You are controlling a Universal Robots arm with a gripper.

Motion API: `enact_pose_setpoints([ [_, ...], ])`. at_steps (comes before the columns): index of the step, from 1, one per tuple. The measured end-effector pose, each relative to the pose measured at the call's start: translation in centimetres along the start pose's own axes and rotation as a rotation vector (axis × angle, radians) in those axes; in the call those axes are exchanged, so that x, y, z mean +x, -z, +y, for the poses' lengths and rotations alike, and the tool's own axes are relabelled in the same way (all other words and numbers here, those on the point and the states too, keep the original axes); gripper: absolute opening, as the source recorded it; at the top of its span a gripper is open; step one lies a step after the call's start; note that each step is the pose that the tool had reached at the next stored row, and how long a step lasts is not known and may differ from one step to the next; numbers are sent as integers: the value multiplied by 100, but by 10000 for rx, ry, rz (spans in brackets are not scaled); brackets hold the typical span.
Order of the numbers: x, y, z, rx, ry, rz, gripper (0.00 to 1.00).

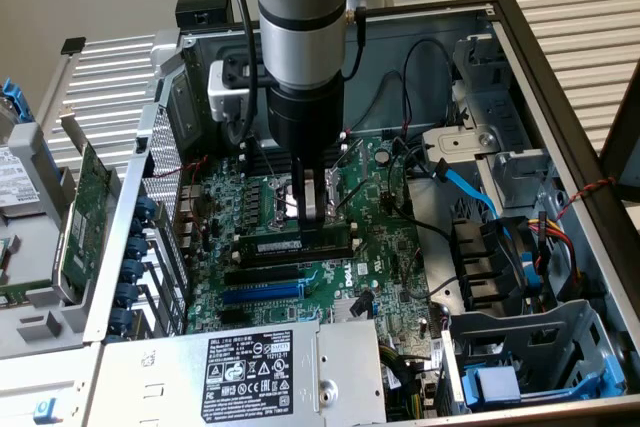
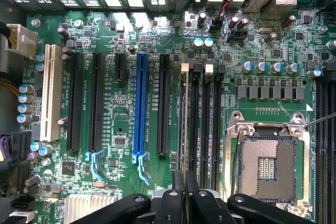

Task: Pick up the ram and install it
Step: 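Insert the ram into the slot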

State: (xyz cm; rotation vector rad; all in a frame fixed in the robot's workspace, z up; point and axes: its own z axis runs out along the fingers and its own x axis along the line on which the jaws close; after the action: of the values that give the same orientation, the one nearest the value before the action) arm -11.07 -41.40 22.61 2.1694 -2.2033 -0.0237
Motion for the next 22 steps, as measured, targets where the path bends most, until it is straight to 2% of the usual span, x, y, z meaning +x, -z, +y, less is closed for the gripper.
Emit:
enact_pose_setpoints([
  [7, -1, -7, 0, 1, 0, -2, 15],
  [9, -1, -6, 0, 2, 1, -3, 27],
  [13, 0, 20, 4, 10, 1, -2, 27],
  [22, 4, 153, 23, 135, -4, -3, 27],
])
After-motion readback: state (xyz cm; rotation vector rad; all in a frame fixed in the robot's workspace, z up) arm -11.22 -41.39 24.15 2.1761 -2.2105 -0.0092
